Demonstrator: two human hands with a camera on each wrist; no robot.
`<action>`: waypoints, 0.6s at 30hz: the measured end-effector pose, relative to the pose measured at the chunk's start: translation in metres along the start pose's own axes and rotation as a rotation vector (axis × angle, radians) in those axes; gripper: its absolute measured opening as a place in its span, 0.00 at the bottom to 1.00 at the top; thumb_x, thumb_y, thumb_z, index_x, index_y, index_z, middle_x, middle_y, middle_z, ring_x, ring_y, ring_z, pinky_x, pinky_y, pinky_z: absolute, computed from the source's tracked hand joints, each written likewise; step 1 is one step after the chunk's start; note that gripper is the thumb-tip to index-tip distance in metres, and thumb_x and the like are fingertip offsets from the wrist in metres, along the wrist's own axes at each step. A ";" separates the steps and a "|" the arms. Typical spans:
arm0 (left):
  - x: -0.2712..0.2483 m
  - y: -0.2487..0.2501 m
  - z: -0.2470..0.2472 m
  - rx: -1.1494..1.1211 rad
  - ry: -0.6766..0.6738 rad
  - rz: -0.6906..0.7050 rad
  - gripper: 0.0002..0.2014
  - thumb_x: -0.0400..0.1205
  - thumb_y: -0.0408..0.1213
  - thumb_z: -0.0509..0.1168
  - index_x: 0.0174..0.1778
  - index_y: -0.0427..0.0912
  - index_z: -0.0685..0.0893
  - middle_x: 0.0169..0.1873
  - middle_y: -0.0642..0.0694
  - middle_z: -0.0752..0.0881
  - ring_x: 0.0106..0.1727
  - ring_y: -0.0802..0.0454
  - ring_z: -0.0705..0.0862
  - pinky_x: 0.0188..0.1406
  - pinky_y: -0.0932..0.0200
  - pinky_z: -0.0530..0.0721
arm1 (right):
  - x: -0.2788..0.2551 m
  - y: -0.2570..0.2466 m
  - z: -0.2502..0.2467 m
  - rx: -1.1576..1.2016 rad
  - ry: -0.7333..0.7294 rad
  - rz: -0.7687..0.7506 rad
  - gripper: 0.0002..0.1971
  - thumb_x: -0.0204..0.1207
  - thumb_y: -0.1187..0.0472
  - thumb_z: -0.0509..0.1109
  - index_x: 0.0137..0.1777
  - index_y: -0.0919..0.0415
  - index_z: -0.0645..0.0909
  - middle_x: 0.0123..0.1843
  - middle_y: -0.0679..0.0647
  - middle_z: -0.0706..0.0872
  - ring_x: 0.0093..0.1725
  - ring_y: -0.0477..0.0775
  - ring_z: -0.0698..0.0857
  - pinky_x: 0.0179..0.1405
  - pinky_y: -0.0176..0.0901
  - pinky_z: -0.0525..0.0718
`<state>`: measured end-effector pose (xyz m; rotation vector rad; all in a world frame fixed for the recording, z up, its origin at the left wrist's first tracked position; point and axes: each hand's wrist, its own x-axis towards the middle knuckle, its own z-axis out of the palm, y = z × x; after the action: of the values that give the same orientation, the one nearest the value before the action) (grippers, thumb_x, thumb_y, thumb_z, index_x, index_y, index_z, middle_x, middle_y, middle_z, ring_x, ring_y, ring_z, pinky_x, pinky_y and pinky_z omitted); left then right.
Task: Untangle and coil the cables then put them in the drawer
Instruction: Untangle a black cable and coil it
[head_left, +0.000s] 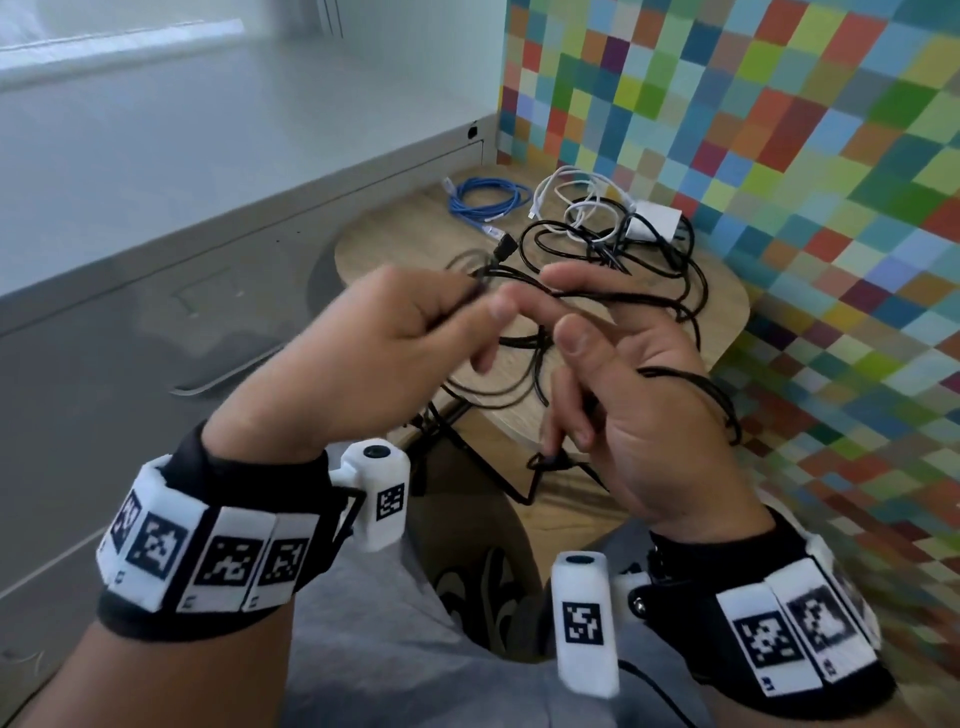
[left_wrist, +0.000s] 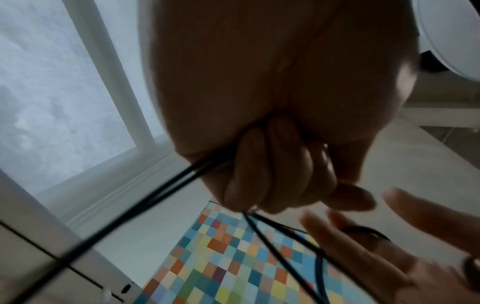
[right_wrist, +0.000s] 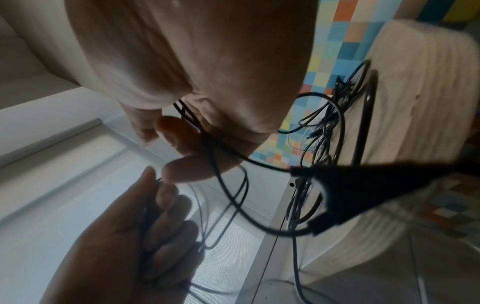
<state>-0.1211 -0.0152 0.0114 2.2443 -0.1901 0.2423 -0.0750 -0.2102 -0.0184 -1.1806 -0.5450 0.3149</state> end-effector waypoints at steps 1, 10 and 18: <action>0.000 0.002 0.004 0.029 -0.086 -0.014 0.20 0.89 0.54 0.62 0.34 0.48 0.85 0.20 0.54 0.74 0.21 0.60 0.70 0.22 0.62 0.69 | 0.000 0.000 0.004 0.015 0.007 -0.007 0.19 0.79 0.58 0.73 0.67 0.64 0.78 0.67 0.63 0.90 0.17 0.46 0.69 0.21 0.45 0.80; 0.000 0.000 -0.002 -0.055 -0.160 -0.128 0.10 0.79 0.52 0.73 0.39 0.50 0.88 0.28 0.47 0.89 0.29 0.52 0.85 0.37 0.54 0.85 | 0.004 0.000 -0.003 -0.026 0.216 -0.126 0.03 0.85 0.64 0.70 0.55 0.62 0.83 0.52 0.64 0.93 0.16 0.45 0.69 0.21 0.43 0.81; 0.003 -0.002 0.002 0.309 -0.044 -0.233 0.07 0.81 0.53 0.73 0.54 0.64 0.91 0.38 0.67 0.89 0.43 0.68 0.87 0.49 0.56 0.90 | 0.000 -0.001 0.005 0.130 0.280 0.103 0.26 0.91 0.52 0.56 0.88 0.52 0.64 0.58 0.64 0.93 0.21 0.50 0.70 0.25 0.48 0.85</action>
<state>-0.1174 -0.0153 0.0091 2.5536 0.0927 0.1016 -0.0783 -0.2065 -0.0157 -1.1052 -0.2168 0.2628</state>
